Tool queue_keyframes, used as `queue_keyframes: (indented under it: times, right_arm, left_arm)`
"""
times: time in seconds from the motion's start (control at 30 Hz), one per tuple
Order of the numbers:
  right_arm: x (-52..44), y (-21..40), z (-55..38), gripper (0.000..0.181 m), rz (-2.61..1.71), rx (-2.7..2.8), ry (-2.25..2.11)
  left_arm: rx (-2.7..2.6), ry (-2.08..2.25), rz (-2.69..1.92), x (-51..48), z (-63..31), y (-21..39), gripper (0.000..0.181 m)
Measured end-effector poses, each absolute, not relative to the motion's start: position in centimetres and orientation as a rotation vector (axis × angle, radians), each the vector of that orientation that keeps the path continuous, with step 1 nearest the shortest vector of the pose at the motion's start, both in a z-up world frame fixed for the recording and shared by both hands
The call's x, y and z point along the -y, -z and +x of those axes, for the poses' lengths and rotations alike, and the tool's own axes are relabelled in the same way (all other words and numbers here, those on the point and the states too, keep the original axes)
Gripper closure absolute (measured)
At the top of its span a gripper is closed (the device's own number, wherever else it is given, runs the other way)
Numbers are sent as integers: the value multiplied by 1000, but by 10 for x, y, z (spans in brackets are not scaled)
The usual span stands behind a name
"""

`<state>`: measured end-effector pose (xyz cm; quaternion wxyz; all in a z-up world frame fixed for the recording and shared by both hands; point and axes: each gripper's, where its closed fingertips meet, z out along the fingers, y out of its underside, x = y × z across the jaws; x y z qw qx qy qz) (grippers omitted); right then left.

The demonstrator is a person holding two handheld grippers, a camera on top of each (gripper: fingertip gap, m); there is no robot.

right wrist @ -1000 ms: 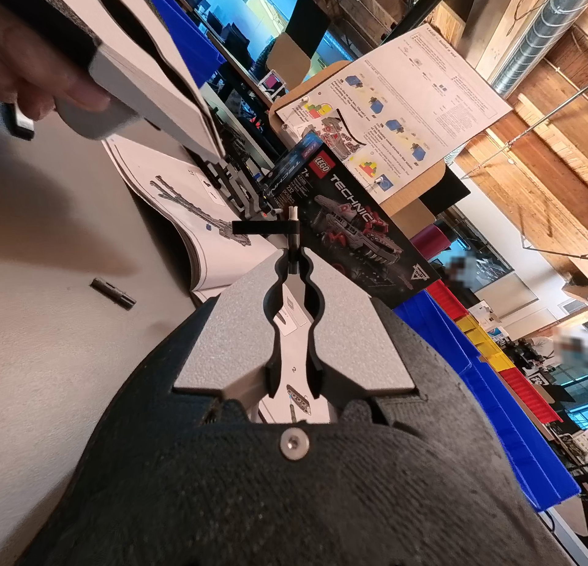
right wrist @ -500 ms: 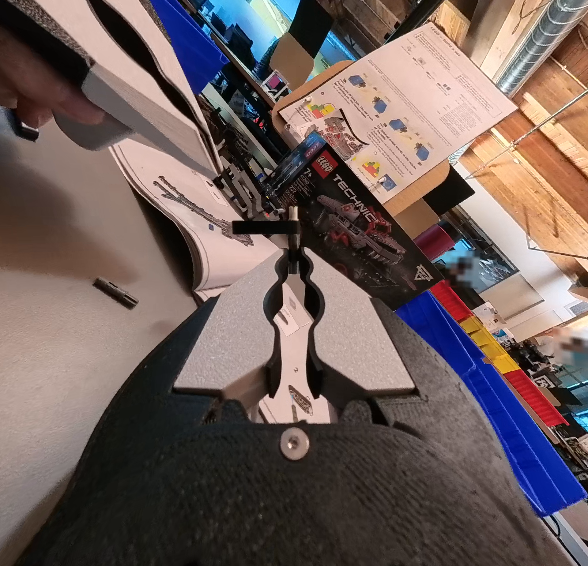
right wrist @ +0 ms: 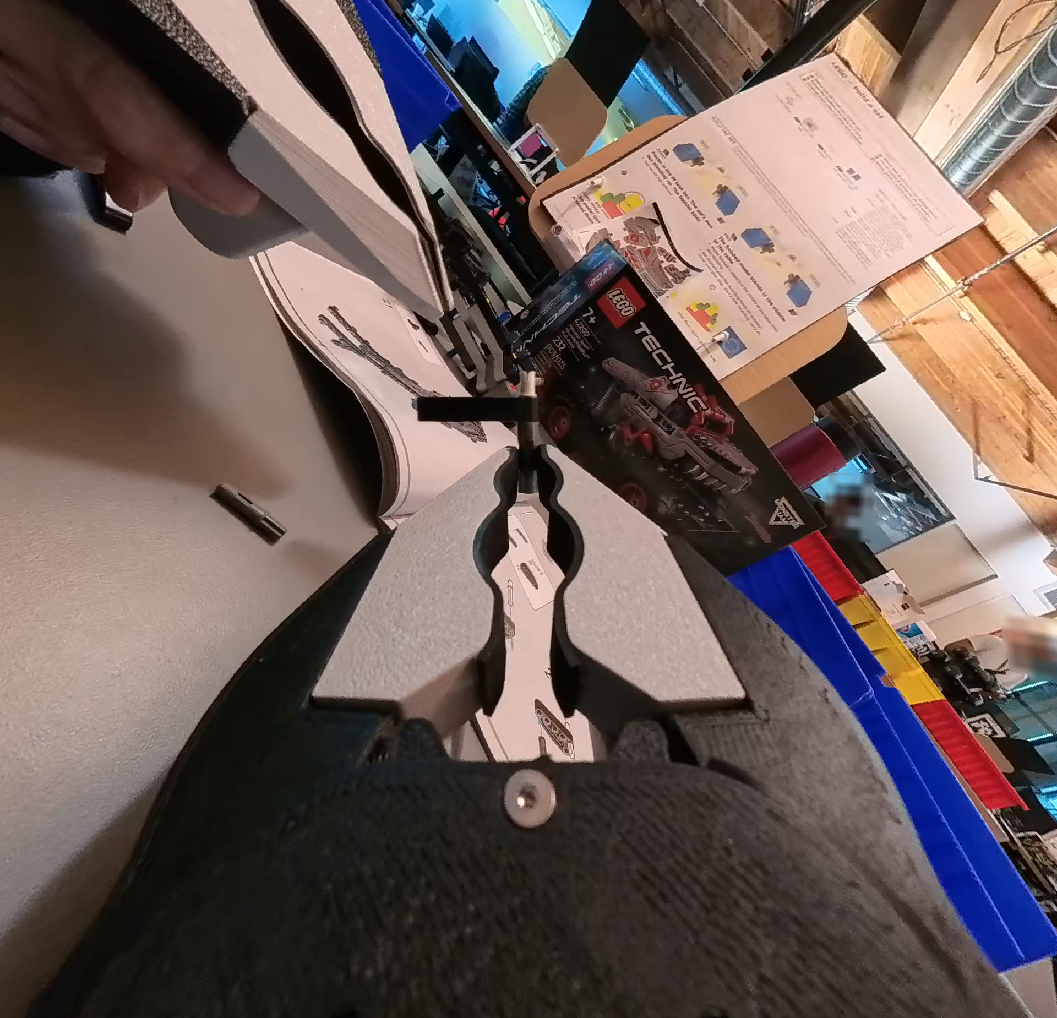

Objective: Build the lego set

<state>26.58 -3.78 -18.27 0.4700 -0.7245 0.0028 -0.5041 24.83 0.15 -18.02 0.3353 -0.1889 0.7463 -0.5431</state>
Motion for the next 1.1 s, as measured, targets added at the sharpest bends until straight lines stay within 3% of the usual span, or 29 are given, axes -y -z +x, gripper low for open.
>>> queue_keyframes:
  times: [0.4,0.6,0.77,1.1]
  right_arm:
    - [40,183,267,178,-1779,-15,1225]
    - [46,209,252,178,-1993,37,1000]
    - [59,245,231,178,-2224,-41,633]
    - [58,253,229,178,-2310,-47,617]
  left_arm:
    - [-2129,1490,-386,12,231,191,181]
    - [-2613,1458,-516,18,200,232,151]
    - [-2676,1304,-447,16,195,247,152]
    - [-2687,1186,-499,11,203,258,157]
